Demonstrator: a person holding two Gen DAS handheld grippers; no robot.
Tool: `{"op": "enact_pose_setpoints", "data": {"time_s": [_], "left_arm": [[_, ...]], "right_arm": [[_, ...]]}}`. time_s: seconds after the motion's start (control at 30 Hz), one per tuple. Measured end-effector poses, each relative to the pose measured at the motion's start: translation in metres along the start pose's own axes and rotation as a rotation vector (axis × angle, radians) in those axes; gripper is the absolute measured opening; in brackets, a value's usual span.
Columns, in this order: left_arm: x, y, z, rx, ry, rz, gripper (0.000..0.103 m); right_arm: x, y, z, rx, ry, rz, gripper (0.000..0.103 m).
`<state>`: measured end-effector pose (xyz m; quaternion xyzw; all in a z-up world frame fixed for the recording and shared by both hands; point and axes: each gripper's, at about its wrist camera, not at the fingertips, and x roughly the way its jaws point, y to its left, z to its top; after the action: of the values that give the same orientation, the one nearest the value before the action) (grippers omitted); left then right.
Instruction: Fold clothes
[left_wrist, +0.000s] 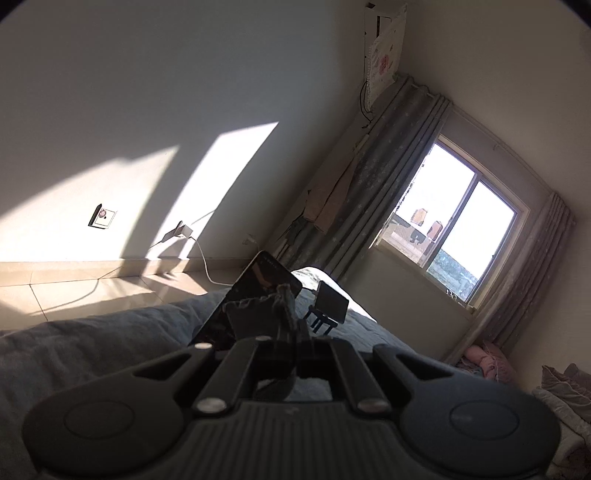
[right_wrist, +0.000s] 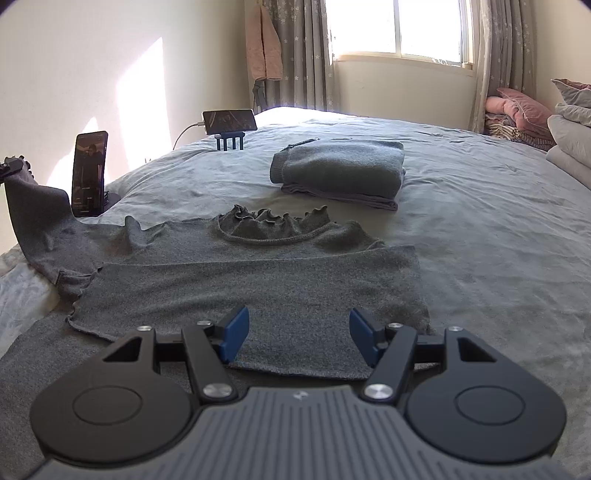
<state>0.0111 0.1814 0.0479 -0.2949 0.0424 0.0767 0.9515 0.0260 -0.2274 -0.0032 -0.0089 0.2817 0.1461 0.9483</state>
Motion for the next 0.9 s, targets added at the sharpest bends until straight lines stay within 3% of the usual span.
{"op": "enact_pose_setpoints", "data": {"time_s": [0.3, 0.63, 0.77, 0.9], "left_arm": [[-0.006, -0.074, -0.056, 0.113, 0.168, -0.220, 0.001], [-0.004, -0.116, -0.128, 0.268, 0.381, -0.359, 0.002], [-0.003, -0.126, -0.156, 0.364, 0.510, -0.394, 0.002], [0.004, -0.131, -0.182, 0.479, 0.686, -0.416, 0.003]], "right_arm": [[0.001, -0.007, 0.003, 0.153, 0.014, 0.130, 0.064], [0.005, -0.039, 0.003, 0.540, 0.029, 0.420, 0.064], [0.011, -0.052, -0.003, 0.681, 0.055, 0.511, 0.065], [0.020, -0.054, -0.009, 0.719, 0.115, 0.498, 0.065]]}}
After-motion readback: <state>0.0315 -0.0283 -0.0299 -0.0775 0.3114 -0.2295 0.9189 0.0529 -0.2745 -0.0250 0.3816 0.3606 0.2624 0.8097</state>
